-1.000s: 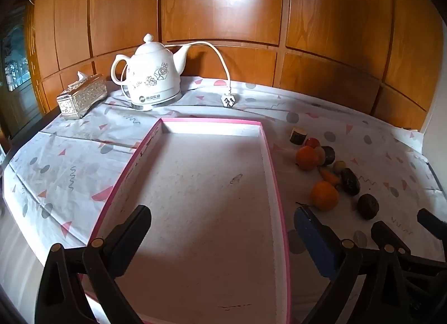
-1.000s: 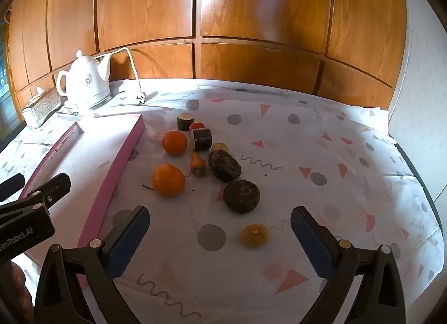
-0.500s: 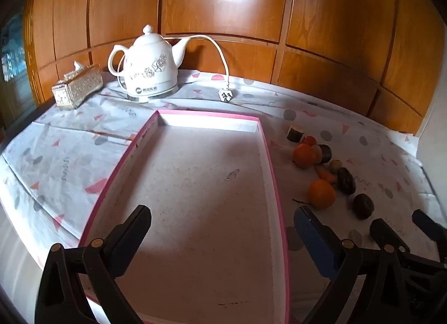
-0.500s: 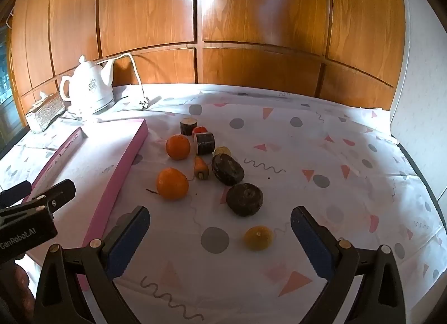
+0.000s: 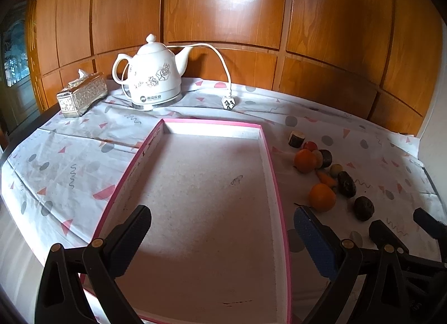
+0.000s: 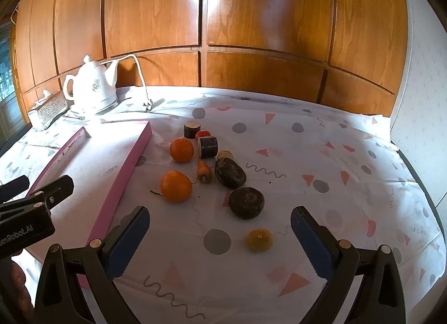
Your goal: Organize fruits
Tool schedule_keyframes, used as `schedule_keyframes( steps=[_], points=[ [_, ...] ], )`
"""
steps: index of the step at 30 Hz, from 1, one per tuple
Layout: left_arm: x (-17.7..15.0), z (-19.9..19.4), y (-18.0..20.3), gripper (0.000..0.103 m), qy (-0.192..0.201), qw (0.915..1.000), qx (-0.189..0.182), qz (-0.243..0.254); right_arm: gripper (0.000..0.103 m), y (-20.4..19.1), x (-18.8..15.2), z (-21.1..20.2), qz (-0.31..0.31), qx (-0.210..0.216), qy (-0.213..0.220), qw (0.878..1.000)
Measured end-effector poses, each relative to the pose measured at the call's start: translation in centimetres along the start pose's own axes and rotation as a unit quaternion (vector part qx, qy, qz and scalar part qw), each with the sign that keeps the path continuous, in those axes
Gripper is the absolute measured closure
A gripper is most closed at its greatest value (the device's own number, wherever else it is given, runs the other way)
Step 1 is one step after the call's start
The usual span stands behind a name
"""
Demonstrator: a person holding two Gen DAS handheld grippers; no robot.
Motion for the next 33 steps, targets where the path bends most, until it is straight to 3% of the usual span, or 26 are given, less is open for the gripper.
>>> schedule_keyframes(
  steps=[33],
  points=[
    [-0.46, -0.07, 1.03, 0.0, -0.004, 0.9999, -0.009, 0.012, 0.0, 0.02, -0.02, 0.05, -0.001, 0.004, 0.003, 1.0]
  ],
)
Point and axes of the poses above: each gripper's, at about its wrist camera, not at the fingertips, and z roughly the way its jaws point, y to its right, x to its top, the point moved 10 cm from there along z, roughly the way its jaws point, and after that the axes turned 14 degrees about -z, right-handed, at the moved point
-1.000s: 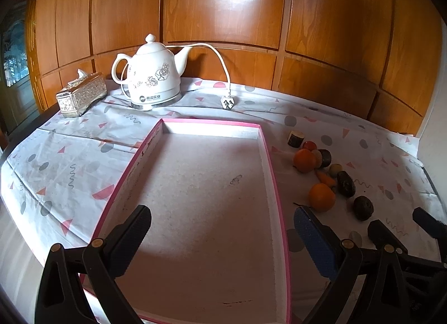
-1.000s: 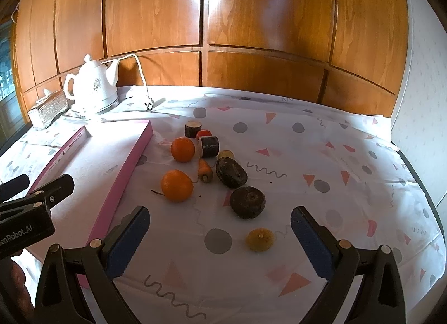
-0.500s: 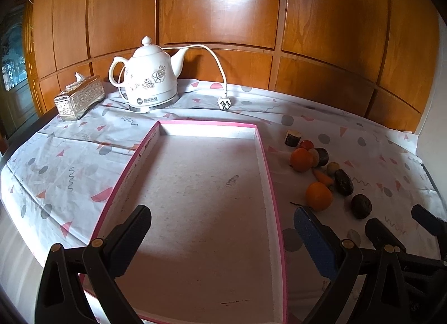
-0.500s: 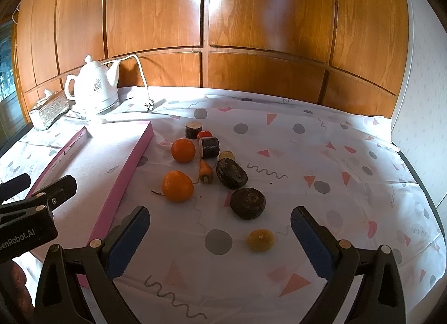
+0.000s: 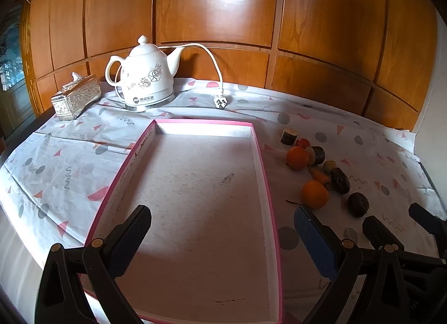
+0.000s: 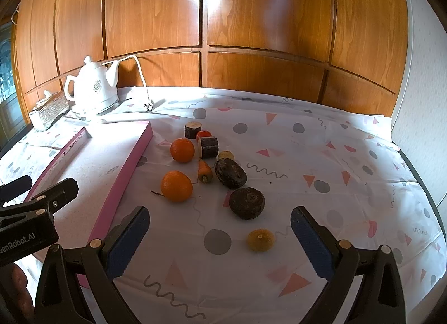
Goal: Organize fruits
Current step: 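Grasp the small yellow fruit with the right tool while the left tool reaches toward an orange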
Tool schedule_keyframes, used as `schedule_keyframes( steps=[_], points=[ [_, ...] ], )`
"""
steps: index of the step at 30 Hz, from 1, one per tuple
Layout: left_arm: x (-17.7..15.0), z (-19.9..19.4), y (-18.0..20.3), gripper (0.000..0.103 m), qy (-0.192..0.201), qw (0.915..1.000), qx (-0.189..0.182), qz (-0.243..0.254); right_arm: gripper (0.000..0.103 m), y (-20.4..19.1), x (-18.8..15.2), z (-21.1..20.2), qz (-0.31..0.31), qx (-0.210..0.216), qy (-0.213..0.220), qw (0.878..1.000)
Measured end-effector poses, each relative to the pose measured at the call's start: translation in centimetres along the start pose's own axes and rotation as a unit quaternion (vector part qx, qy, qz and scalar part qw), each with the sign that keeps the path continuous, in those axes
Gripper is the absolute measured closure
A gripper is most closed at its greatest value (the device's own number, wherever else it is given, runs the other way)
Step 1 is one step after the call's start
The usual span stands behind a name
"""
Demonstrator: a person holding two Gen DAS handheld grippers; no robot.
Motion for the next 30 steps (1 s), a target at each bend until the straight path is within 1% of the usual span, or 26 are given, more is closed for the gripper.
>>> schedule_keyframes(
  steps=[7, 11, 14, 15, 16, 18, 20, 21, 23, 25, 26, 27, 28, 30],
  points=[
    [-0.3, 0.2, 0.5, 0.0, -0.006, 0.9999, -0.007, 0.006, 0.0, 0.6, -0.5, 0.4, 0.008, 0.006, -0.006, 1.0],
    [-0.5, 0.4, 1.1, 0.0, -0.011, 0.9998, -0.013, 0.013, 0.0, 1.3, -0.9, 0.8, 0.016, 0.021, -0.012, 1.0],
    [-0.7, 0.6, 1.7, 0.0, -0.017, 0.9995, -0.019, 0.021, 0.002, 1.9, -1.4, 1.4, 0.028, 0.045, -0.021, 0.998],
    [-0.8, 0.6, 2.0, 0.0, -0.017, 0.9993, -0.023, 0.025, 0.004, 2.1, -1.7, 1.7, 0.029, 0.055, -0.026, 0.998],
    [-0.8, 0.6, 2.2, 0.0, -0.017, 0.9991, -0.026, 0.028, 0.008, 2.3, -1.9, 1.9, 0.029, 0.066, -0.029, 0.997],
    [-0.9, 0.6, 2.9, 0.0, -0.02, 0.9984, -0.039, 0.036, 0.012, 3.0, -2.5, 2.3, 0.031, 0.077, -0.034, 0.996],
    [-1.1, 0.6, 3.6, 0.0, -0.027, 0.9973, -0.055, 0.041, 0.019, 3.7, -3.2, 2.6, 0.037, 0.084, -0.04, 0.995],
    [-1.1, 0.6, 3.9, 0.0, -0.028, 0.9968, -0.06, 0.044, 0.026, 4.1, -3.6, 2.8, 0.041, 0.089, -0.043, 0.994],
    [-1.4, 0.7, 4.6, 0.0, -0.036, 0.9955, -0.071, 0.051, 0.033, 4.7, -4.4, 3.3, 0.047, 0.093, -0.052, 0.993],
    [-1.7, 0.8, 5.3, 0.001, -0.046, 0.9937, -0.083, 0.059, 0.049, 4.8, -5.1, 4.0, 0.049, 0.103, -0.064, 0.991],
    [-1.9, 0.9, 5.7, 0.001, -0.048, 0.993, -0.086, 0.065, 0.053, 4.9, -5.3, 4.2, 0.045, 0.103, -0.067, 0.991],
    [-2.0, 0.9, 6.0, 0.001, -0.05, 0.9924, -0.088, 0.069, 0.06, 4.8, -5.6, 4.6, 0.037, 0.104, -0.073, 0.991],
    [-2.1, 0.9, 6.2, 0.001, -0.053, 0.9916, -0.092, 0.073, 0.063, 4.5, -5.7, 4.9, 0.035, 0.113, -0.076, 0.99],
    [-2.3, 1.0, 6.8, 0.001, -0.055, 0.9905, -0.096, 0.081, 0.064, 3.8, -5.9, 5.2, 0.02, 0.123, -0.079, 0.989]
  ],
)
Point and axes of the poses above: each gripper's, at about its wrist camera, not at the fingertips, and z roughly the way its jaws point, y to its right, x to its top, the point moved 10 cm from there along z, roughly the way its jaws point, and after that the axes turned 14 degrees about -z, right-handed, at the moved point
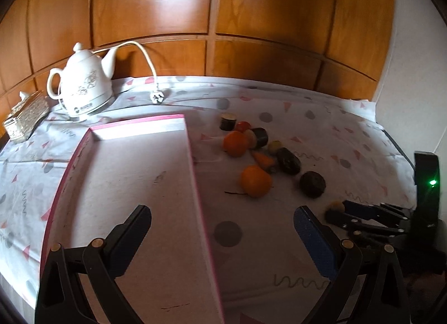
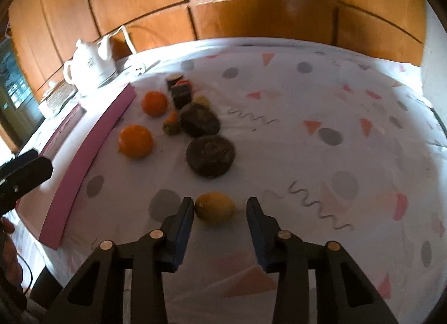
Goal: Organize fruits
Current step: 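Grasp the small yellow fruit with the right tool while the left tool reaches toward an orange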
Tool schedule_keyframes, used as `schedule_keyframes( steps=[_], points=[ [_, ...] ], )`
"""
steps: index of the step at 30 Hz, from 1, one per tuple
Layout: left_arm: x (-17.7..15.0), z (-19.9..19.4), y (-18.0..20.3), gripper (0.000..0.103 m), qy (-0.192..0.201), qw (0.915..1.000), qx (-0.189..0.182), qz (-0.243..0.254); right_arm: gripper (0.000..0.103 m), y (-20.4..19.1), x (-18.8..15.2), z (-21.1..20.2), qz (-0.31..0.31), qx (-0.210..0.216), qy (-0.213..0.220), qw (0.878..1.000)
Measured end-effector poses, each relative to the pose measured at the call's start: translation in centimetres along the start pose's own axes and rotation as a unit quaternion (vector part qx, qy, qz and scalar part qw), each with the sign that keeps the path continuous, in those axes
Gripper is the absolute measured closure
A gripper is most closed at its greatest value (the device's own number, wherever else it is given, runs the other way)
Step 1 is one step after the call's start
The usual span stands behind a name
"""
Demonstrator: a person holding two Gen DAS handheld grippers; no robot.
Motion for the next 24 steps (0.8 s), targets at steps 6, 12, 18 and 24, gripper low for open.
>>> schedule_keyframes(
  steps=[6, 12, 18, 24],
  points=[
    [-0.3, 1.0, 1.4, 0.009, -0.027, 0.9994, -0.018, 0.013, 0.073, 0.2, 0.5, 0.8, -0.04, -0.044, 0.008, 0.998],
    [0.0, 3.0, 2.9, 0.031, -0.066, 0.9973, -0.033, 0.002, 0.073, 3.9, 0.7, 1.1, -0.036, -0.117, 0.009, 0.992],
    [0.1, 6.0, 4.1, 0.05, -0.102, 0.9946, -0.021, -0.005, 0.073, 4.8, 0.8, 1.5, -0.035, -0.12, 0.015, 0.992],
    [0.0, 8.9, 4.5, 0.05, -0.116, 0.9932, 0.004, 0.007, 0.073, 5.0, 0.7, 1.5, -0.013, -0.098, 0.031, 0.995]
  ],
)
Point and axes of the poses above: each gripper's, at about its wrist camera, not at the fingertips, and z roughly the way its jaws point, y to its right, x to its top, the point moved 10 cm from there along z, roughly the way its jaws point, and after that the axes turned 14 degrees about -z, right-handed, at the moved point
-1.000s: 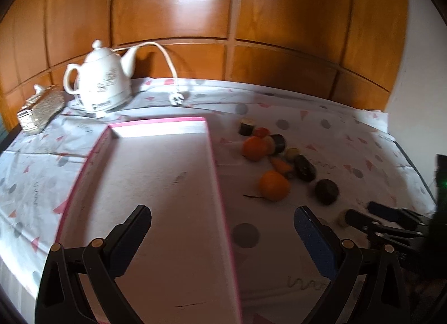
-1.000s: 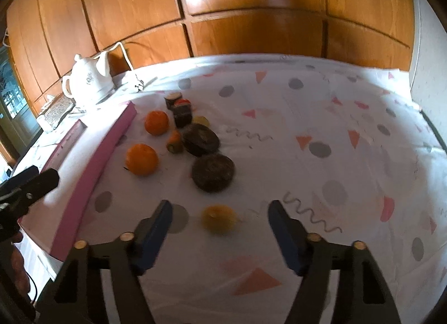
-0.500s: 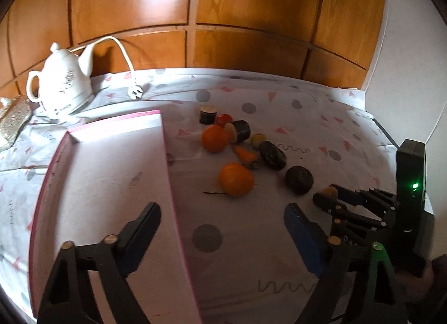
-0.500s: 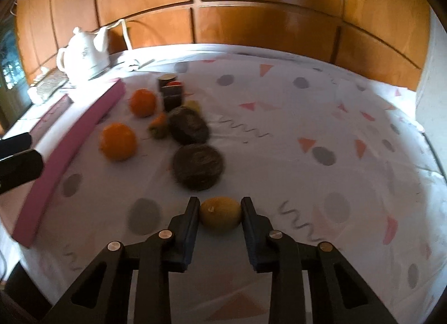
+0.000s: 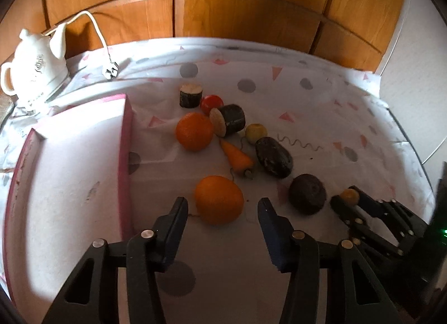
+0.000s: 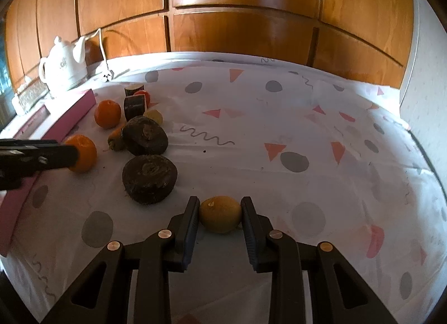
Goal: Organize fruits
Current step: 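Grasp the small yellow fruit with the right tool while the left tool reaches toward an orange, then close the left tool on the orange and lift it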
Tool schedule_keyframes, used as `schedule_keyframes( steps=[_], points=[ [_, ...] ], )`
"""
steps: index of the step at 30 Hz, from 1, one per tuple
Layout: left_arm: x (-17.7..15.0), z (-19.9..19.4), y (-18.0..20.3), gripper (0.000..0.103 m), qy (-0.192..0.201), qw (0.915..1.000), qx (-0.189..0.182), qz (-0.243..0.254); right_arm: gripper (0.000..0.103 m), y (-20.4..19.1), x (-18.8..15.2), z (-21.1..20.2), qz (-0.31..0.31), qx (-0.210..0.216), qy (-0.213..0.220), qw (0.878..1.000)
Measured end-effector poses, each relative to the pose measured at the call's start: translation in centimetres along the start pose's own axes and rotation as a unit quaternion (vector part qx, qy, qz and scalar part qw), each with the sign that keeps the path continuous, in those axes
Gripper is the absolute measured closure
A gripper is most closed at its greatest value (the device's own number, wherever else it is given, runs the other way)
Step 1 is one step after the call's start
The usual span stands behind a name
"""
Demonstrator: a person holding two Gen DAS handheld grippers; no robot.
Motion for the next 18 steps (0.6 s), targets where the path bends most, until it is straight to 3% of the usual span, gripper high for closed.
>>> schedule_keyframes(
  steps=[5, 7, 13, 18],
  points=[
    [0.1, 2.2, -0.2, 0.054, 0.001, 0.9992, 0.039, 0.01, 0.073, 0.0, -0.1, 0.0, 0.011, 0.008, 0.008, 1.0],
    [0.1, 2.5, 0.2, 0.064, 0.0, 0.9993, 0.035, 0.012, 0.073, 0.1, 0.0, 0.0, 0.015, 0.012, 0.01, 1.0],
    [-0.3, 2.1, 0.6, 0.065, 0.017, 0.9988, 0.036, 0.027, 0.073, 0.0, -0.1, 0.0, 0.019, 0.015, 0.012, 1.0],
    [-3.1, 0.6, 1.5, 0.065, 0.03, 0.9977, 0.017, 0.058, 0.072, 0.1, -0.1, 0.0, 0.019, 0.015, 0.011, 1.0]
  ],
)
Point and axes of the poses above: each gripper's, at about its wrist camera, not at the fingertips, and z roughly the way its jaws point, y to its right, x to its top, the point moved 10 cm from there along z, roughly the way its jaws point, and after that the axes turned 14 degrees about -z, right-handed, at the moved point
